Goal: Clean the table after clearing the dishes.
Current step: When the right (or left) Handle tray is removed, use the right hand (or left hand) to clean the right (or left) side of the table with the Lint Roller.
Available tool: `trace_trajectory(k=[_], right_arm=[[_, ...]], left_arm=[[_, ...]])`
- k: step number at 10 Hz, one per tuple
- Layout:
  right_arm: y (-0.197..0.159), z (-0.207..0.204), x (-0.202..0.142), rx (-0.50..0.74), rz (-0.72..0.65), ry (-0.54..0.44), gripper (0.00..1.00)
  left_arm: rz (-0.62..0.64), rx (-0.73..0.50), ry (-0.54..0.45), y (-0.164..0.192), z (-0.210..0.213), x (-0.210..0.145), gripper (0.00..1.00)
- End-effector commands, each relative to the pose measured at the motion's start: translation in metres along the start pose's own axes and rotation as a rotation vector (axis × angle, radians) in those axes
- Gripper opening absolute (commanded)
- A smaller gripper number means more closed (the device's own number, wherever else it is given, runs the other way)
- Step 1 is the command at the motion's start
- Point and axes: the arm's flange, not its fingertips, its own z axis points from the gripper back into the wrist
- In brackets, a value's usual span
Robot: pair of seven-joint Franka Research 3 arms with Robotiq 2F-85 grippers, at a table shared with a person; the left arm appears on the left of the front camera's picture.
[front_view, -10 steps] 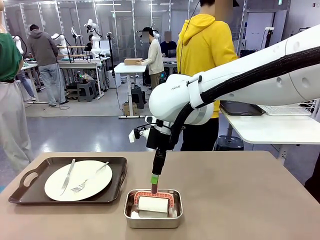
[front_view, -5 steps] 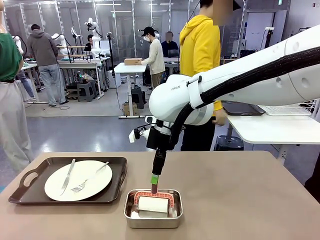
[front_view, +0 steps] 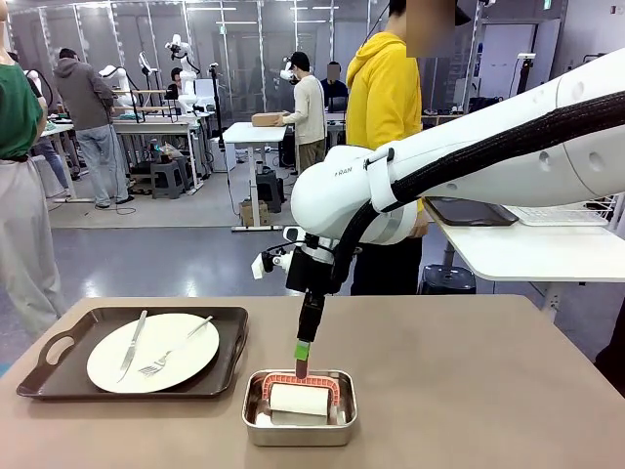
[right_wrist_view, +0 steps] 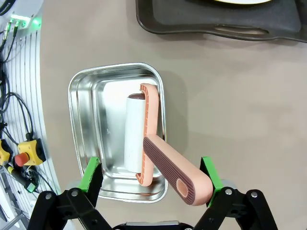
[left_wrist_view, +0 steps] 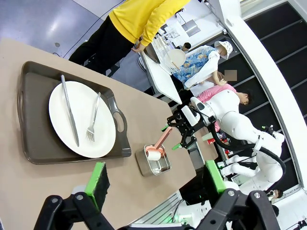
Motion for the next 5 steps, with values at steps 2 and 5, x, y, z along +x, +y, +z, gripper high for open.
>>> trace_trajectory(k=[2,5], right_arm=[[0.0,0.0,0.0,0.0,0.0,0.0,1.0],[-0.004,0.08,-0.078,0.078,-0.26,-0.438,1.0]], left_arm=[[-0.005,-0.005,-0.004,-0.002,0.003,0.001,1.0],[-0.005,-0.005,-0.004,-0.002,0.003,0.001,1.0]])
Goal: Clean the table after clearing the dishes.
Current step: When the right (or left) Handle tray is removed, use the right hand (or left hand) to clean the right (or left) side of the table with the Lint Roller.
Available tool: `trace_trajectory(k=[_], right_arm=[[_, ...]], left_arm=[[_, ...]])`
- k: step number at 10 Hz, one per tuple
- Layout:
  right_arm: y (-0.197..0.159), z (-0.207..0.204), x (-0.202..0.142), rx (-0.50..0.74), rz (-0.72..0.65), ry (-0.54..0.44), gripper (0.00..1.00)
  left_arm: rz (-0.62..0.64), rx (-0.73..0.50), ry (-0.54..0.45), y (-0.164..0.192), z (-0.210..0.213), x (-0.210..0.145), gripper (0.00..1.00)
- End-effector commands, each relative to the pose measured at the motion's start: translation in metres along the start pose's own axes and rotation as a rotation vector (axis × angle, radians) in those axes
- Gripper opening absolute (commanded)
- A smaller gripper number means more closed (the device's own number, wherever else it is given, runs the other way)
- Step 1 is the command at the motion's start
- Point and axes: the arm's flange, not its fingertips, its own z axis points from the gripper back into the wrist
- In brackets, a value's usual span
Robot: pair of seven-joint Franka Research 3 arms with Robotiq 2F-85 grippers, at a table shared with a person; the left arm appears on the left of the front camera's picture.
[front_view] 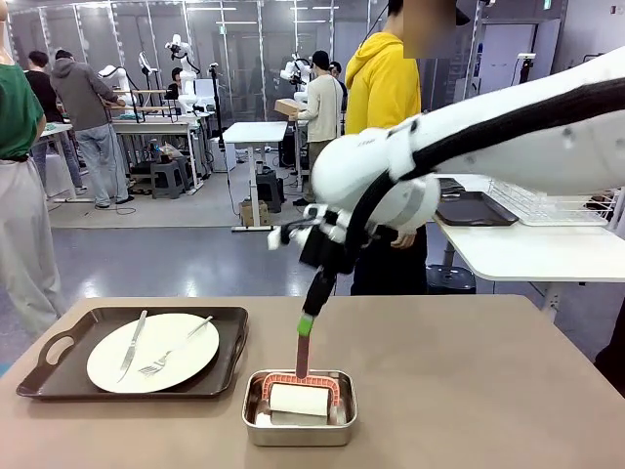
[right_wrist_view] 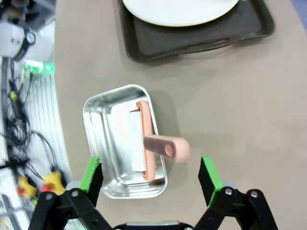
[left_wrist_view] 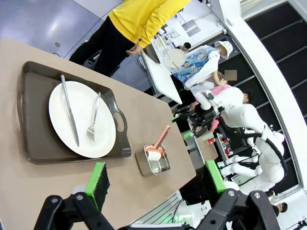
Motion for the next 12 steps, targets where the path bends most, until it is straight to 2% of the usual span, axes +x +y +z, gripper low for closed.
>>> trace_trajectory(k=[1,3,5,6,8,9,11,12], right_arm=[[0.005,0.054,-0.073,0.073,-0.211,-0.295,1.0],[0.003,0.095,-0.15,0.141,-0.391,-0.5,1.0],[-0.009,0.125,-0.245,0.221,-0.549,-0.715,1.0],[-0.015,0.136,-0.293,0.226,-0.6,-0.757,1.0],[-0.019,0.156,-0.396,0.169,-0.788,-0.975,1.0],[-0.003,0.166,-0.45,0.099,-0.86,-1.086,1.0],[0.033,0.175,-0.513,-0.003,-0.942,-1.213,1.0],[0.044,0.172,-0.531,-0.03,-0.997,-1.254,1.0]], left_arm=[[-0.005,-0.006,-0.004,-0.002,0.003,0.001,1.0],[-0.005,-0.006,-0.004,-0.002,0.003,0.001,1.0],[-0.005,-0.006,-0.004,-0.002,0.003,0.001,1.0],[-0.005,-0.006,-0.004,-0.002,0.003,0.001,1.0],[-0.005,-0.006,-0.004,-0.002,0.003,0.001,1.0],[-0.005,-0.006,-0.004,-0.002,0.003,0.001,1.0],[-0.005,-0.006,-0.004,-0.002,0.003,0.001,1.0],[-0.005,-0.006,-0.004,-0.002,0.003,0.001,1.0]])
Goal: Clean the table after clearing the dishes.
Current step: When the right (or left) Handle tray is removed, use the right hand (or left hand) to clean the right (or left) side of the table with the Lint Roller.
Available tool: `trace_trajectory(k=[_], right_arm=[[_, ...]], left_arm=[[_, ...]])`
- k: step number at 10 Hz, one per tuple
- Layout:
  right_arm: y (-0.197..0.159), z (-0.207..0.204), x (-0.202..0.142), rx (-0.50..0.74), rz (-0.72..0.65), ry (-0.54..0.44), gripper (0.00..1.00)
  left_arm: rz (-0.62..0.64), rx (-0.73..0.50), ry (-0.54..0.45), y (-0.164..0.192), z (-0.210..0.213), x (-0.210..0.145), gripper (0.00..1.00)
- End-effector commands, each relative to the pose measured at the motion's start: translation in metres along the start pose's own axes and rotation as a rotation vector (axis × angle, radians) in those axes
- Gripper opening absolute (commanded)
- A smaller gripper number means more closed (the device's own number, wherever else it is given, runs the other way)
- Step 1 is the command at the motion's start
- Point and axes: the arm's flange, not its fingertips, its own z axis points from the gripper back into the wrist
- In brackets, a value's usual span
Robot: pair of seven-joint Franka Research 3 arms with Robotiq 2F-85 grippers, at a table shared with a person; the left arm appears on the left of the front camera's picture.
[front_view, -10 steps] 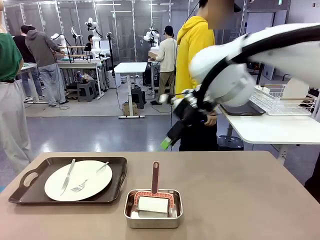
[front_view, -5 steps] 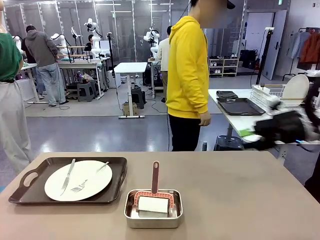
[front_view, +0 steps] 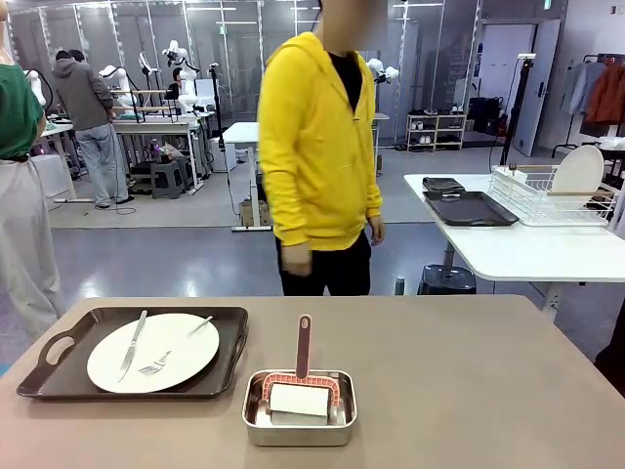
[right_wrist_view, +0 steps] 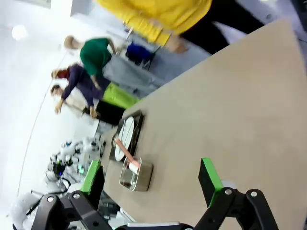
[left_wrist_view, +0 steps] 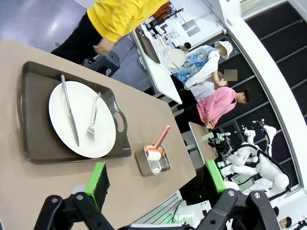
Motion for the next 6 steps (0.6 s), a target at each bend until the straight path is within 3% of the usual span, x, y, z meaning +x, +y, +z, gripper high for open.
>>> trace_trajectory(k=[1,2,3,6], right_arm=[[0.004,0.002,-0.023,-0.046,-0.002,-0.108,1.0],[0.002,-0.009,-0.021,-0.048,0.025,-0.096,1.0],[-0.003,0.016,-0.01,-0.022,-0.016,-0.056,1.0],[-0.003,0.016,-0.01,-0.022,-0.016,-0.056,1.0]], left_arm=[[-0.005,-0.006,-0.004,-0.002,0.003,0.001,1.0],[-0.005,-0.006,-0.004,-0.002,0.003,0.001,1.0],[-0.005,-0.006,-0.004,-0.002,0.003,0.001,1.0],[-0.005,-0.006,-0.004,-0.002,0.003,0.001,1.0]])
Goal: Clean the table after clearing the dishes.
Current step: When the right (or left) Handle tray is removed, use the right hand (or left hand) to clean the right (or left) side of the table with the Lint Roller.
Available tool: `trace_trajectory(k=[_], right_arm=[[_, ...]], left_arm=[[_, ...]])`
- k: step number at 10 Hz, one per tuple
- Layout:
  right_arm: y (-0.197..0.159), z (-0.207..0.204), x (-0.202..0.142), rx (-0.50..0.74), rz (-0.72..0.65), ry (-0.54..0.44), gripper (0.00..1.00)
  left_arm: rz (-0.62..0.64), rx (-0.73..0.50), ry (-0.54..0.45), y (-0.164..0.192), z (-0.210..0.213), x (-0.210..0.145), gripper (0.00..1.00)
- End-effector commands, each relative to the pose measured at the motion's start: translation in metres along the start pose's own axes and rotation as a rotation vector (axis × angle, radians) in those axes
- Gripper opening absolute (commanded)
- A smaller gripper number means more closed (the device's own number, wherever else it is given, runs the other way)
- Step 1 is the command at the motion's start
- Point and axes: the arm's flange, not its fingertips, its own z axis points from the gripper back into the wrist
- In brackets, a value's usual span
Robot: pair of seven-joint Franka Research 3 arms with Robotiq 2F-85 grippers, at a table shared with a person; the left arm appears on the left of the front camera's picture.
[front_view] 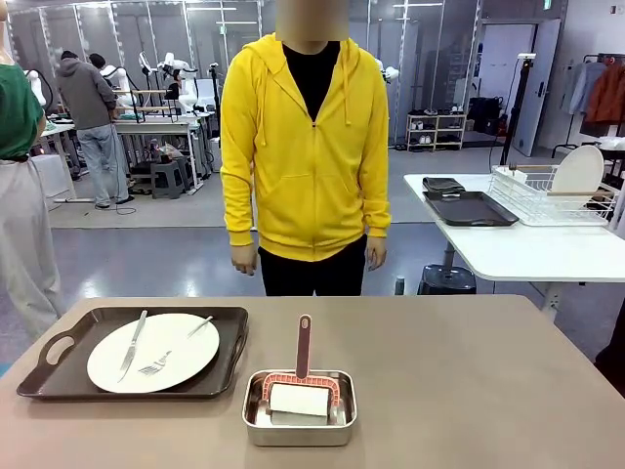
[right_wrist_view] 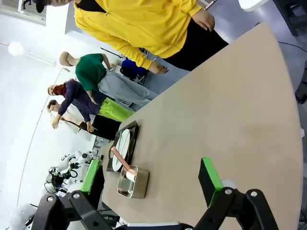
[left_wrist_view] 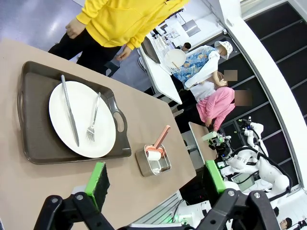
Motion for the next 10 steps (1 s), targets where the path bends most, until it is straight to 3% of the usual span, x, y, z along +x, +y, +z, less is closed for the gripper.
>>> trace_trajectory(k=[1,10], right_arm=[[0.0022,0.0012,-0.0009,0.003,0.002,0.011,1.0],[0.0022,0.0012,-0.0009,0.003,0.002,0.011,1.0]], left_arm=[[-0.005,-0.006,-0.004,-0.0019,0.0028,0.0007,1.0],[-0.005,-0.006,-0.004,-0.0019,0.0028,0.0007,1.0]])
